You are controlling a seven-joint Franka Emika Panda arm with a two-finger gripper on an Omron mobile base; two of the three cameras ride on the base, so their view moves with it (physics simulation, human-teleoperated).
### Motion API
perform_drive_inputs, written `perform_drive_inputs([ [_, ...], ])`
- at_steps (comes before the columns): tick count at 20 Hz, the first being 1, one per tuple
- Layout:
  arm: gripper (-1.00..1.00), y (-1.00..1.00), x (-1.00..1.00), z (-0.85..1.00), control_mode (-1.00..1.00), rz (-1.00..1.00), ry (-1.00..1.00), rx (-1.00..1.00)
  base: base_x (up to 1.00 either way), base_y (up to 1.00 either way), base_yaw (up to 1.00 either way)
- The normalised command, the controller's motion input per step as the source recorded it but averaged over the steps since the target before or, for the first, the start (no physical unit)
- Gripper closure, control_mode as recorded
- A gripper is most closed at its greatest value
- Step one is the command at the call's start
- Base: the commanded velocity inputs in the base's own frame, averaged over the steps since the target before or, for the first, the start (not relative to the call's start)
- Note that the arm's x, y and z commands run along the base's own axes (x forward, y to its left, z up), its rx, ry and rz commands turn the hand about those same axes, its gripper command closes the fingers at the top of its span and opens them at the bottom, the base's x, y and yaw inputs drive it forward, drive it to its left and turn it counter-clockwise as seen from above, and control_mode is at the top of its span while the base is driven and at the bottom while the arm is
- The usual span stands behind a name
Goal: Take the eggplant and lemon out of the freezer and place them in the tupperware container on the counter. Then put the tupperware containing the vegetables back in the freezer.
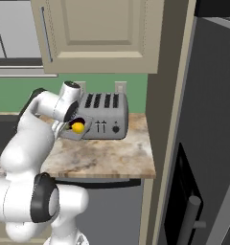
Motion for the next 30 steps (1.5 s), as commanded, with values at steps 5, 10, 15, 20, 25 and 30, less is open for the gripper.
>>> perform_drive_inputs([
  [5, 1.00, 0.15, -0.58, 0.75, -1.00, 0.04, -0.13, -0.02, 0.00, 0.00, 0.00],
  [10, 1.00, 0.19, -0.49, 0.73, -1.00, 0.02, -0.07, -0.06, 0.00, 0.00, 0.00],
  [15, 1.00, 0.25, -0.48, 0.41, -1.00, 0.00, -0.06, -0.22, 0.00, 0.00, 0.00],
  [20, 1.00, 0.02, -0.18, 0.08, -1.00, 0.00, -0.02, -0.10, 0.00, 0.00, 0.00],
  [25, 1.00, -0.01, -0.05, 0.02, -1.00, 0.02, 0.00, 0.01, 0.00, 0.00, 0.00],
  [30, 1.00, -0.02, -0.30, 0.29, -1.00, 0.03, -0.17, 0.05, 0.00, 0.00, 0.00],
])
